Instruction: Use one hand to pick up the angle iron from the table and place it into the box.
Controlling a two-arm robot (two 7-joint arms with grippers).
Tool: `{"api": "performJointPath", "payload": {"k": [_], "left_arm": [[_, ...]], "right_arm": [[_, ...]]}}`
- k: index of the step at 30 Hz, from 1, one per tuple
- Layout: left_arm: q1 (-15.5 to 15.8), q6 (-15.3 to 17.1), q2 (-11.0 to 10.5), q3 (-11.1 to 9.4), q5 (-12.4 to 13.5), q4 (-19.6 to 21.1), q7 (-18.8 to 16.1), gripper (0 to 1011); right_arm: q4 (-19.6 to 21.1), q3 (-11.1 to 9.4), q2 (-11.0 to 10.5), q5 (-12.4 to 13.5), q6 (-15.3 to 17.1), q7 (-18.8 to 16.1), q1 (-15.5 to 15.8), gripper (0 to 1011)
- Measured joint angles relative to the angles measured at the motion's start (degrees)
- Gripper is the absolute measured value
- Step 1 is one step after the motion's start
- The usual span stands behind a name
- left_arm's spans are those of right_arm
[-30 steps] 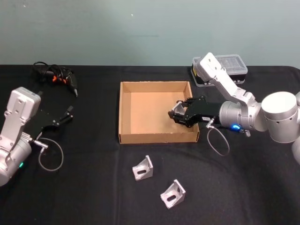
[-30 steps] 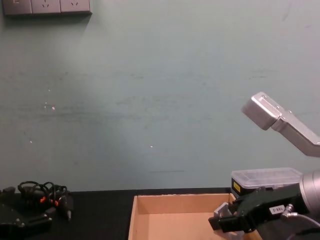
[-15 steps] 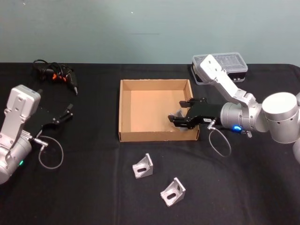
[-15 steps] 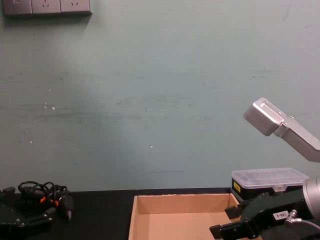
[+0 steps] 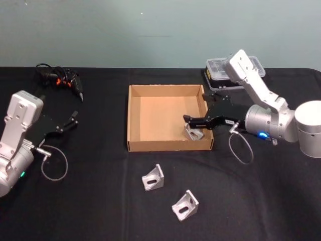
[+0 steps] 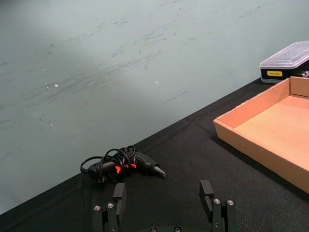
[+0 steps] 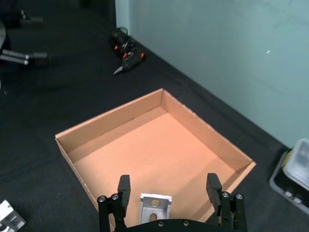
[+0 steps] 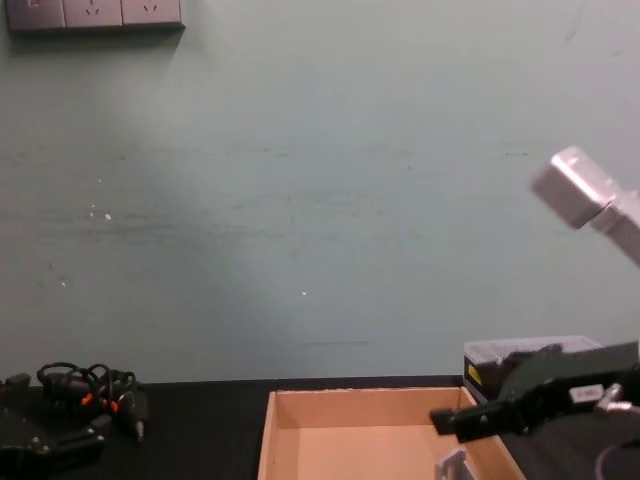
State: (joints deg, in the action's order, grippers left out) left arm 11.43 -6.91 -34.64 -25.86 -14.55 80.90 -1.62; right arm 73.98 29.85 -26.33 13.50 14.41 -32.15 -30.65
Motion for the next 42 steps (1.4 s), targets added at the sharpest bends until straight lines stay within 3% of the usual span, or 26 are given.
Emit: {"api": "performJointPath", "payload": {"k": [12, 21, 27, 32, 42], "left_arm": [[0.00, 0.00, 0.00, 0.00, 0.00, 0.00, 0.00, 1000], [0.00, 0.00, -0.01, 0.00, 0.00, 0.00, 0.00, 1000], [0.00, 0.00, 0.00, 0.00, 0.00, 0.00, 0.00, 1000], [0.00, 0.00, 0.00, 0.00, 0.00, 0.00, 0.00, 1000], [0.00, 0.00, 0.00, 0.00, 0.00, 0.00, 0.00, 1000]], "right_arm": [[12.34, -4.53, -4.86, 3.82, 0.75, 1.65, 7.02, 1003], [23.35, -6.27, -10.66, 8.39, 4.97, 0.52, 12.71, 1003], [27.17, -6.04, -12.92, 9.80, 6.24, 0.47, 15.19, 1003], [29.38, -4.61, -14.45, 10.65, 7.90, 0.49, 17.03, 1003], [30.63, -1.05, -15.02, 11.23, 10.51, 1.29, 18.32, 1003]]}}
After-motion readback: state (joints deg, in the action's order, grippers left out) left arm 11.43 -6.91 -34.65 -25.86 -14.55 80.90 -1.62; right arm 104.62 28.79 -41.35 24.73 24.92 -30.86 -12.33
